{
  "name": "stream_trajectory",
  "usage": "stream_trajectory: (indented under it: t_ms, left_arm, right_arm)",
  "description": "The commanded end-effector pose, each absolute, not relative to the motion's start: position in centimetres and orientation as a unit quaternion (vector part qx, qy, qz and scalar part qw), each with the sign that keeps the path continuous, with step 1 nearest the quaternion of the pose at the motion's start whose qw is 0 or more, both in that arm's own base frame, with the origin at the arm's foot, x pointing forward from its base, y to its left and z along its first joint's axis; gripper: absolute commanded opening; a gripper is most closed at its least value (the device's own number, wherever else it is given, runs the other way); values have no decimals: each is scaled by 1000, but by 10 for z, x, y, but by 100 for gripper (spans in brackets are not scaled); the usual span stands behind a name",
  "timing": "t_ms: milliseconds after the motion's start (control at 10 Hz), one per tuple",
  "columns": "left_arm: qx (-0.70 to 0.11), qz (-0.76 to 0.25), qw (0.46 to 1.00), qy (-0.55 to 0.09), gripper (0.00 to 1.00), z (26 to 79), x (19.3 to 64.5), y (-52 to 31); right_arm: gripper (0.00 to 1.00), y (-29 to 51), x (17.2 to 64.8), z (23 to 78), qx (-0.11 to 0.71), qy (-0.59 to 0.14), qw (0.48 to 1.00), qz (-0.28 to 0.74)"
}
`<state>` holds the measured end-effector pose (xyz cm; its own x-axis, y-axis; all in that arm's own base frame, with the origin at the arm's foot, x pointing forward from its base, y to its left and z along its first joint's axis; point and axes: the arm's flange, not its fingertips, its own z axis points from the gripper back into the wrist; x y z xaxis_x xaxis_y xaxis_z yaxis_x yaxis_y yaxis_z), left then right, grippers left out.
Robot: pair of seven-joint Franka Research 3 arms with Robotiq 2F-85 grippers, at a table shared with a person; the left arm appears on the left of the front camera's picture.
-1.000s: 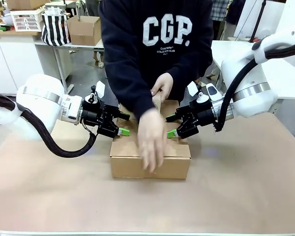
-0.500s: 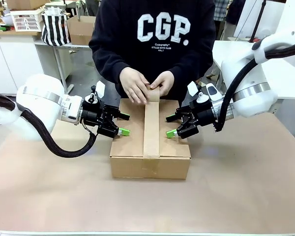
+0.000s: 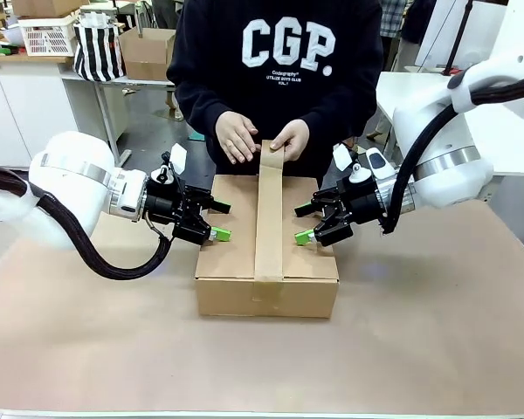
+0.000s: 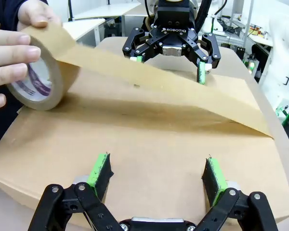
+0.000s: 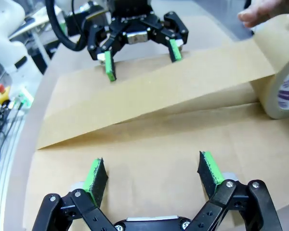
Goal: Pack the gift set into the box.
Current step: Press and hold the closed box until the human finishes sealing it.
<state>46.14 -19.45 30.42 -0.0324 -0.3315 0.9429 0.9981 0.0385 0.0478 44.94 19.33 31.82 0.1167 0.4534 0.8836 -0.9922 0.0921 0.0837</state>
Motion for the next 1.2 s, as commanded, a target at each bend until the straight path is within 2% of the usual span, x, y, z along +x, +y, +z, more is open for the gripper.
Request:
stream_trajectory:
  t_ms: [0, 1100]
  left_arm:
    - [-386, -577, 574, -434, 100, 300, 460, -194]
    - [-386, -577, 574, -434, 100, 300, 460, -194]
  right_arm:
    - [100, 192, 446, 315, 373, -358, 648, 559]
    - [100, 192, 446, 315, 373, -358, 648, 559]
